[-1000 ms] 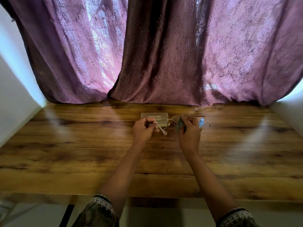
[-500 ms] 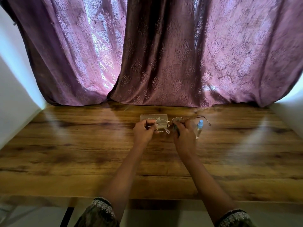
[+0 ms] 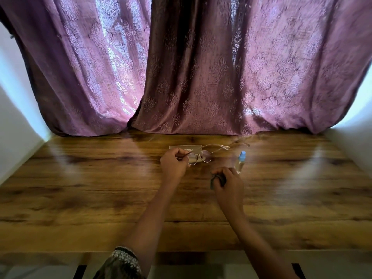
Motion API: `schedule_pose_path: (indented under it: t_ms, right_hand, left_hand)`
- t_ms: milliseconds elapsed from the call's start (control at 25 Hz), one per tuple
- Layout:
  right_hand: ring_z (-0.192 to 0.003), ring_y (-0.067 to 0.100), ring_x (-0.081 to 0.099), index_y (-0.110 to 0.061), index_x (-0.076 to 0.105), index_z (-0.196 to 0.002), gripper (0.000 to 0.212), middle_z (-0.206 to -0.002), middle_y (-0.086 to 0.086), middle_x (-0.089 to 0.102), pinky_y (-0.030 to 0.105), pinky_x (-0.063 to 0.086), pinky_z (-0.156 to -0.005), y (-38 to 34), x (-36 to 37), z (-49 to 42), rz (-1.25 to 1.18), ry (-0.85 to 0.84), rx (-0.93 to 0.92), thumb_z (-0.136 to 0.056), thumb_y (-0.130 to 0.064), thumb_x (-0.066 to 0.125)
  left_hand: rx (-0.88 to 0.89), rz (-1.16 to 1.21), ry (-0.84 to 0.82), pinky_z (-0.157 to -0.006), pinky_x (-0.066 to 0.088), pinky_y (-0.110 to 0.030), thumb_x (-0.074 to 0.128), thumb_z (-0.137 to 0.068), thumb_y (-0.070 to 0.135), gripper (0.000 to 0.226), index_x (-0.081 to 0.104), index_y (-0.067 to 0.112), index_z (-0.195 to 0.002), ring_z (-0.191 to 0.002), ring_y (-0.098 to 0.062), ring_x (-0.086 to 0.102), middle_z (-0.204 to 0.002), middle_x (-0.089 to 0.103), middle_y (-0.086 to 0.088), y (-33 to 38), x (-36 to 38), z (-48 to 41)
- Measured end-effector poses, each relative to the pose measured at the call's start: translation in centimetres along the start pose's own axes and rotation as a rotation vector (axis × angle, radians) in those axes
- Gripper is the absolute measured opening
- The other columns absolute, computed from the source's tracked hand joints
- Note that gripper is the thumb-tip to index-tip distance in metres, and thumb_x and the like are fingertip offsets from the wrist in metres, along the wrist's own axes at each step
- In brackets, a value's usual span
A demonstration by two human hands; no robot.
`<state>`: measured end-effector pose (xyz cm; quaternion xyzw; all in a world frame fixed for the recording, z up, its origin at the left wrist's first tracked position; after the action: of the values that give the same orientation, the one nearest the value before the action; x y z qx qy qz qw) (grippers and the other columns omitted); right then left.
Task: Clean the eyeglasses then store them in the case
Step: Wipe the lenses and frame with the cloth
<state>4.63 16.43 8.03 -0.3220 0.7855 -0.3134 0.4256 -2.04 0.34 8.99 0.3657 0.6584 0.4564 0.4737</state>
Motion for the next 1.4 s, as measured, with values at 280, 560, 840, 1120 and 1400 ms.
schedule_pose_path:
  t_ms: [280, 560, 840, 1120, 1400]
  right_hand:
    - [-0.085, 0.002, 0.051, -0.01, 0.065, -0.094, 0.02, -0.093, 0.001, 0.059, 0.003, 0.036, -0.077, -5.0, -0.5, -1.4, 0.015, 0.037, -0.287, -0.081, 0.002, 0.059]
    - [-0.1, 0.029, 0.053, -0.005, 0.065, -0.109, 0.031, -0.108, 0.014, 0.065, 0.022, 0.03, -0.078, -4.5, 1.5, -5.5, 0.301, -0.198, -0.269, -0.08, 0.001, 0.057]
    - [-0.101, 0.026, 0.054, -0.01, 0.069, -0.102, 0.026, -0.103, 0.01, 0.066, 0.024, 0.035, -0.079, -3.3, 2.1, -6.5, 0.347, -0.3, -0.228, -0.079, -0.003, 0.061]
    - [-0.097, 0.024, 0.055, -0.01, 0.071, -0.098, 0.02, -0.099, 0.009, 0.068, 0.028, 0.039, -0.076, -2.9, 0.6, -6.7, 0.316, -0.228, -0.202, -0.082, -0.007, 0.06]
    - [-0.091, 0.03, 0.058, -0.008, 0.072, -0.093, 0.019, -0.092, 0.014, 0.07, 0.033, 0.042, -0.078, -1.4, -1.6, -7.3, 0.347, -0.179, -0.176, -0.077, -0.004, 0.063]
  left_hand:
    - [0.105, -0.291, 0.015, -0.064, 0.045, -0.022, 0.066, -0.071, 0.006, 0.005, 0.069, 0.009, -0.073, -0.072, -0.017, 0.064, -0.083, 0.07, -0.007, 0.7, 0.7, 0.1]
    - [0.162, -0.338, 0.044, -0.047, 0.028, -0.009, 0.067, -0.073, 0.004, 0.01, 0.065, 0.011, -0.067, -0.058, -0.006, 0.048, -0.07, 0.063, 0.0, 2.0, 0.4, 0.5]
    - [0.139, -0.3, 0.022, -0.051, 0.033, -0.008, 0.07, -0.073, 0.009, 0.007, 0.067, 0.015, -0.071, -0.067, -0.009, 0.06, -0.077, 0.068, 0.002, 2.1, 0.7, 0.4]
    - [0.338, -0.478, -0.11, -0.097, 0.035, -0.04, 0.063, -0.079, 0.029, 0.01, 0.066, 0.027, -0.089, -0.104, -0.014, 0.055, -0.101, 0.068, 0.01, 2.6, 0.6, -0.3]
    - [0.542, -0.546, -0.025, -0.076, 0.01, -0.025, 0.063, -0.079, 0.041, 0.014, 0.071, 0.031, -0.084, -0.099, -0.015, 0.049, -0.079, 0.06, 0.014, 3.7, 0.3, 0.3]
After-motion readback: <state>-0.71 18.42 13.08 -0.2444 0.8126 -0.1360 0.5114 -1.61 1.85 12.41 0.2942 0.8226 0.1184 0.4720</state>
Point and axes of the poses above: each hand's wrist, its own z-axis away from the middle knuckle, its own x-axis out of the palm, y = z × x, the point moved 4 cm from there along -z, towards the middle knuckle
